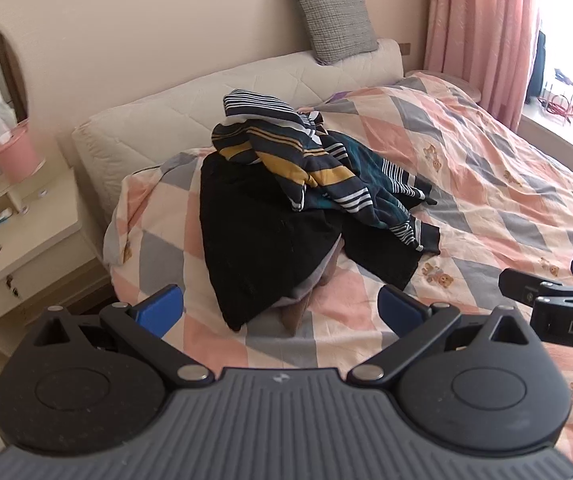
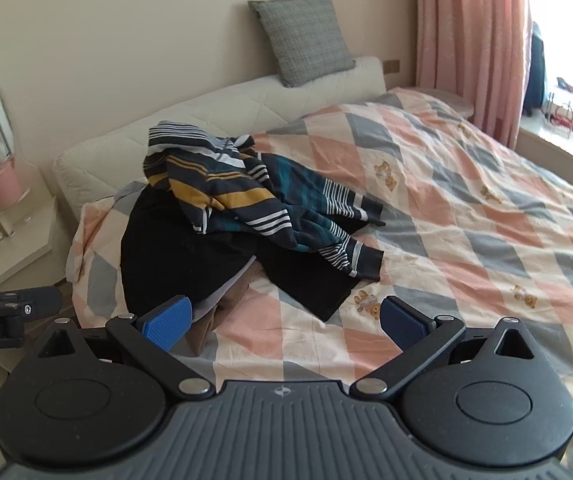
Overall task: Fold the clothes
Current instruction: 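Move both grippers toward the pile of clothes on the bed, then grasp the striped navy sweater with the left gripper while the right gripper grasps it too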
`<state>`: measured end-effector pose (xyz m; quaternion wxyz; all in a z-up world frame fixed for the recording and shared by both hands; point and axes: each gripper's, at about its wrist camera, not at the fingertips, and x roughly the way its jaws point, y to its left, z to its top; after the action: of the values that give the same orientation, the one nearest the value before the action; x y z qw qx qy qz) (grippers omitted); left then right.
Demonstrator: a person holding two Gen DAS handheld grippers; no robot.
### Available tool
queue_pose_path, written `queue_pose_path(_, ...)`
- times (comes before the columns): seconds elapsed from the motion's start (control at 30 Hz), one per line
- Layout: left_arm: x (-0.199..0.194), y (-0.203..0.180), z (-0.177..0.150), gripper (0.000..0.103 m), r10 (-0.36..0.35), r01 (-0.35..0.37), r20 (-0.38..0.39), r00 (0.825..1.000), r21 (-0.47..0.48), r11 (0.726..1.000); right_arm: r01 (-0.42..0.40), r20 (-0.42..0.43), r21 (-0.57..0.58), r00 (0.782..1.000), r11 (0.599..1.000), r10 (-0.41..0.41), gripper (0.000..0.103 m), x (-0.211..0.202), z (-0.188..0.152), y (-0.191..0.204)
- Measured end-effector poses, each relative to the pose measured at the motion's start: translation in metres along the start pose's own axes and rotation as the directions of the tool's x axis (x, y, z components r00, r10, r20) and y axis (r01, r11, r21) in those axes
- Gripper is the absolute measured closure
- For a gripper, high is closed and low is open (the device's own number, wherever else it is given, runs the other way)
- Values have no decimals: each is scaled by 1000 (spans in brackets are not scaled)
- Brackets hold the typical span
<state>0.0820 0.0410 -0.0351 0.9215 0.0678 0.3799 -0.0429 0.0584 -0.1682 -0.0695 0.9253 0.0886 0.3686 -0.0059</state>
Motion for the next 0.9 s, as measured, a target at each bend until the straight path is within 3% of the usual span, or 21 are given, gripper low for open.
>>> queue_pose_path(0.4, 75, 37, 55, 1, -51, 53, -35, 998, 57, 997, 45, -44, 41, 998, 998, -43, 0, 73, 44, 32)
queue_pose_path(0.9, 145, 81, 108, 1, -100, 105, -77, 992, 64, 992, 106, -62, 53, 993, 993, -103, 0, 133, 93, 70)
